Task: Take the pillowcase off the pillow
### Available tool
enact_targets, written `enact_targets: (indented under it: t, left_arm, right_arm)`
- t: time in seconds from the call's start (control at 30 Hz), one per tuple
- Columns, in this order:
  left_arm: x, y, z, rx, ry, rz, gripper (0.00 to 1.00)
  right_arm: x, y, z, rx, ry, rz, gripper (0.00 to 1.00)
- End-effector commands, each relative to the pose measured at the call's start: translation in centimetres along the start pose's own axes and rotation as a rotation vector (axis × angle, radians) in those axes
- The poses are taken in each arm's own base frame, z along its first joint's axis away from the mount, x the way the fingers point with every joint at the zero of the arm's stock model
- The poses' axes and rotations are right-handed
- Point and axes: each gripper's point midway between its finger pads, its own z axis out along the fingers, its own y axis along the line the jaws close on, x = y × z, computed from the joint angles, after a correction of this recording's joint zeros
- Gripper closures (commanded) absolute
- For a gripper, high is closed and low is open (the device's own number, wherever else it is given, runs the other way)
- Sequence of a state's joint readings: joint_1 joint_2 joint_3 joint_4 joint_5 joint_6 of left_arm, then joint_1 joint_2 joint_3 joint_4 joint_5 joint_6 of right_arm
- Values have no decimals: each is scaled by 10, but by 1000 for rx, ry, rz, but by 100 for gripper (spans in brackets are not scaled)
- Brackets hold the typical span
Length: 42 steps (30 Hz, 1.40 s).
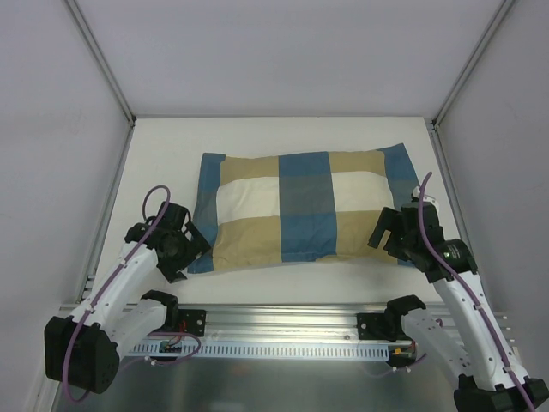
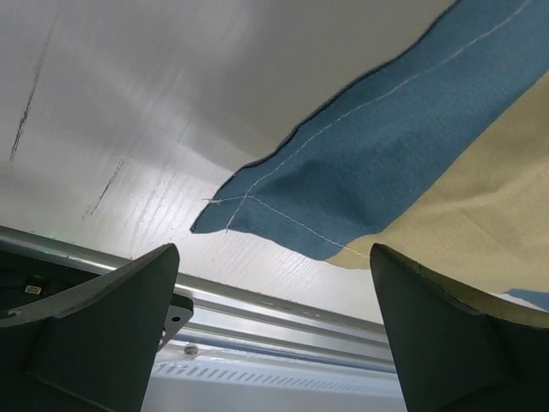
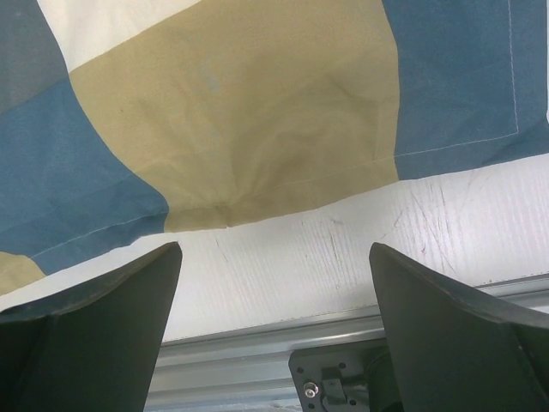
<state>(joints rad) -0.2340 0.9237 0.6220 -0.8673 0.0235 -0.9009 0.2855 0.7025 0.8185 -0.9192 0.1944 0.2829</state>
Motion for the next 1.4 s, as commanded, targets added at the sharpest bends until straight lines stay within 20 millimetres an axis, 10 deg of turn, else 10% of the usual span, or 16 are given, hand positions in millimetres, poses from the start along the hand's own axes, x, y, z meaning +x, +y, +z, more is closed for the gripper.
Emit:
enact_targets:
  t: [0.0, 0.77, 1.13, 1.37]
  left_arm:
    - [-5, 10, 3, -54, -41, -65, 5]
    - [16, 3, 39, -7, 43, 6, 1]
    - [-13, -31, 29, 249, -180, 49, 1]
    - [3, -60, 5, 463, -130, 93, 1]
  right_arm:
    - [-8, -1, -8, -1, -28, 4, 4]
    - [0, 13, 1, -71, -3, 36, 4]
    - [1, 16, -3, -95, -6, 44, 4]
    - [3, 17, -3, -101, -3, 56, 4]
